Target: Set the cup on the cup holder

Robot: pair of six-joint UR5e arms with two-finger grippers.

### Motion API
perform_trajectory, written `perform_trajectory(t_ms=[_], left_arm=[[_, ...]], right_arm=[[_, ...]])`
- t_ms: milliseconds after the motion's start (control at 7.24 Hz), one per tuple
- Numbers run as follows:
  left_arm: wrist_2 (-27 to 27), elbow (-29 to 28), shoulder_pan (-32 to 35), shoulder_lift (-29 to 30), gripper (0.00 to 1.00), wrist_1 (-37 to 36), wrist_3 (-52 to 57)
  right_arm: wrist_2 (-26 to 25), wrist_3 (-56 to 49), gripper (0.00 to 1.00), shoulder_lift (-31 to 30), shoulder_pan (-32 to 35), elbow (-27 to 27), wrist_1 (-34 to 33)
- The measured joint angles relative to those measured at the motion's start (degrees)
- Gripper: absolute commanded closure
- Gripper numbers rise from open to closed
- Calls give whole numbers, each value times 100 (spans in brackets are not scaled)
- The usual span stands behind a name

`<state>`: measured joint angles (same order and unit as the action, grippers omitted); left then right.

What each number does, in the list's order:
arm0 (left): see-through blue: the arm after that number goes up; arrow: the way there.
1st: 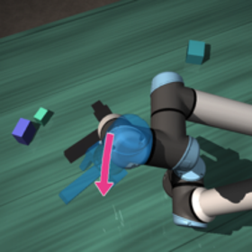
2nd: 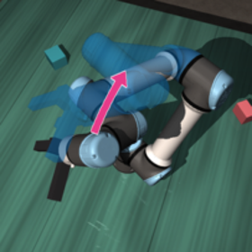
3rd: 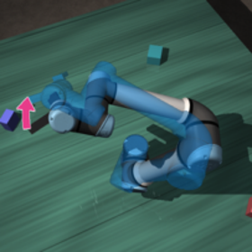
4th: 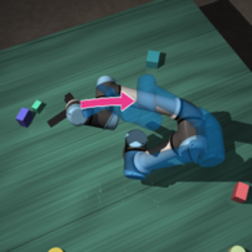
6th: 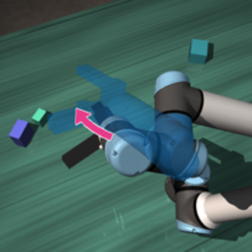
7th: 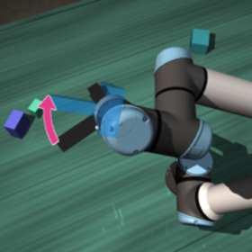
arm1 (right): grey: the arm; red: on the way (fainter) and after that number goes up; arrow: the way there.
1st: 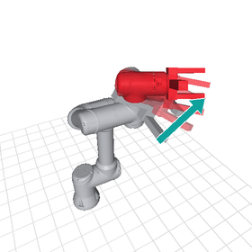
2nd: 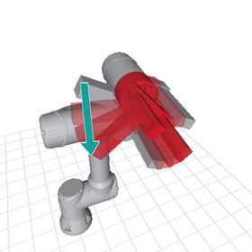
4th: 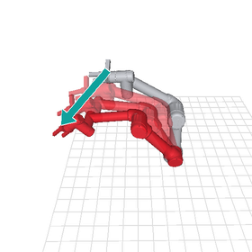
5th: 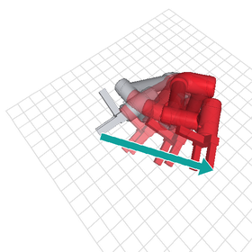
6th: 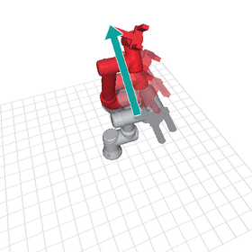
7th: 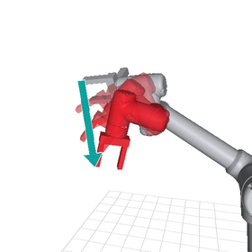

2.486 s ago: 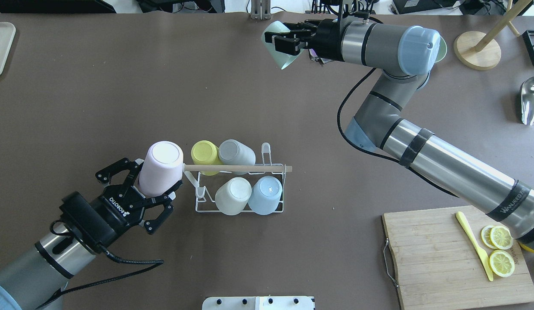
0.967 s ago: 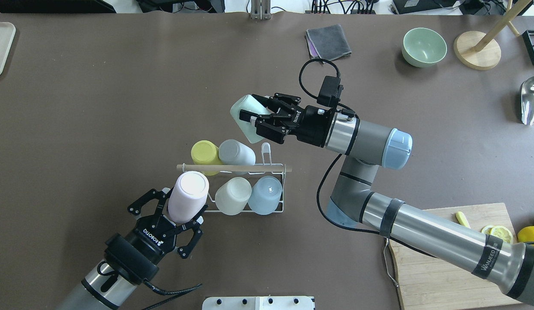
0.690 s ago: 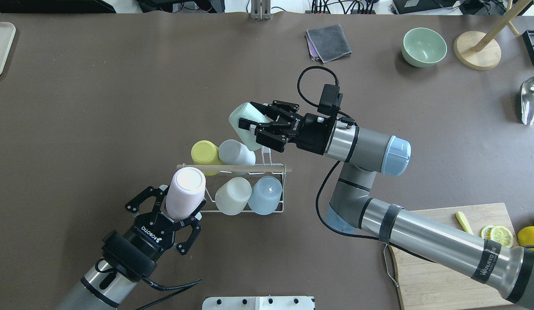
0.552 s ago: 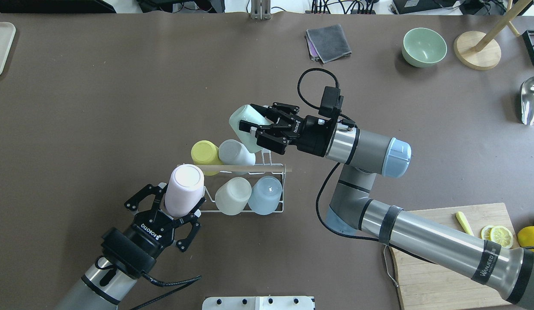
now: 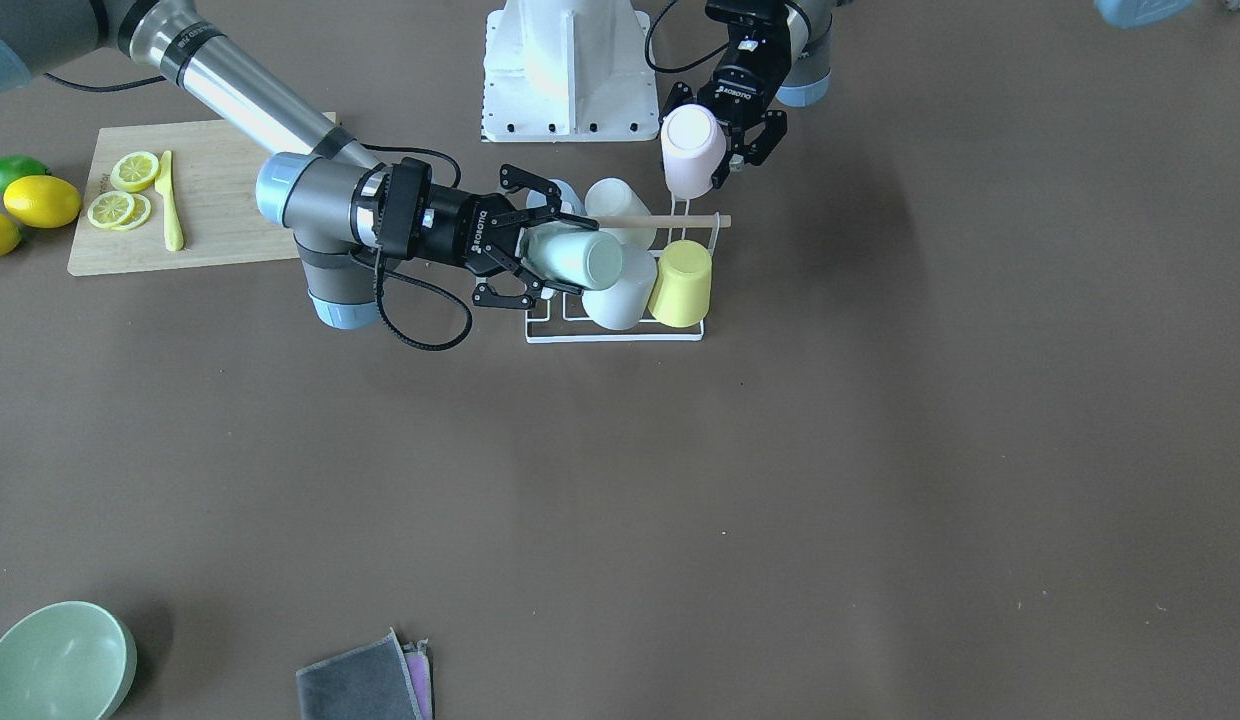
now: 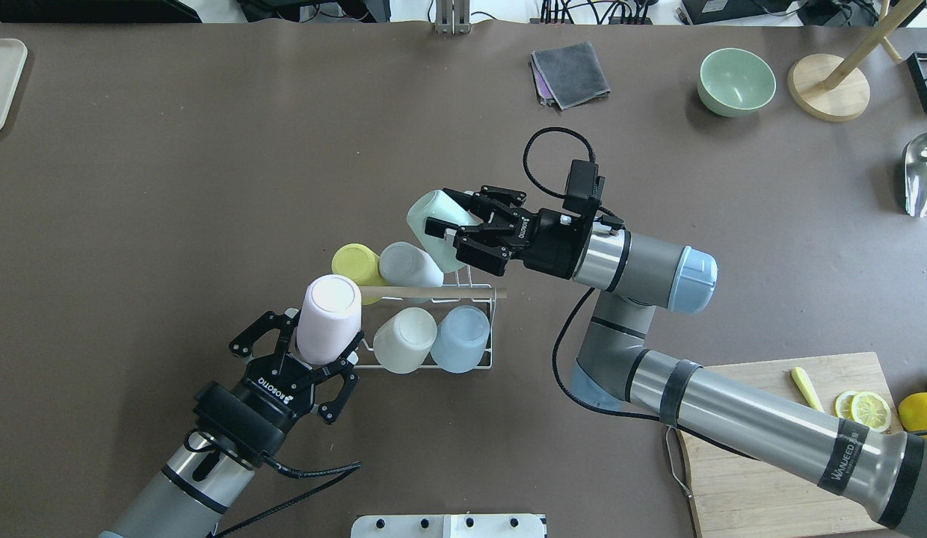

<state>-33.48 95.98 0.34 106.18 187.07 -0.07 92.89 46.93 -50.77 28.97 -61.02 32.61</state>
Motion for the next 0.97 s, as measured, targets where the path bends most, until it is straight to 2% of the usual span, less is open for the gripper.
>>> perform_trajectory(t_ms=[967], left_arm=[[-1, -197, 15, 96, 38, -13, -162]], right_arm=[[18, -95, 100, -79, -5, 84, 181]])
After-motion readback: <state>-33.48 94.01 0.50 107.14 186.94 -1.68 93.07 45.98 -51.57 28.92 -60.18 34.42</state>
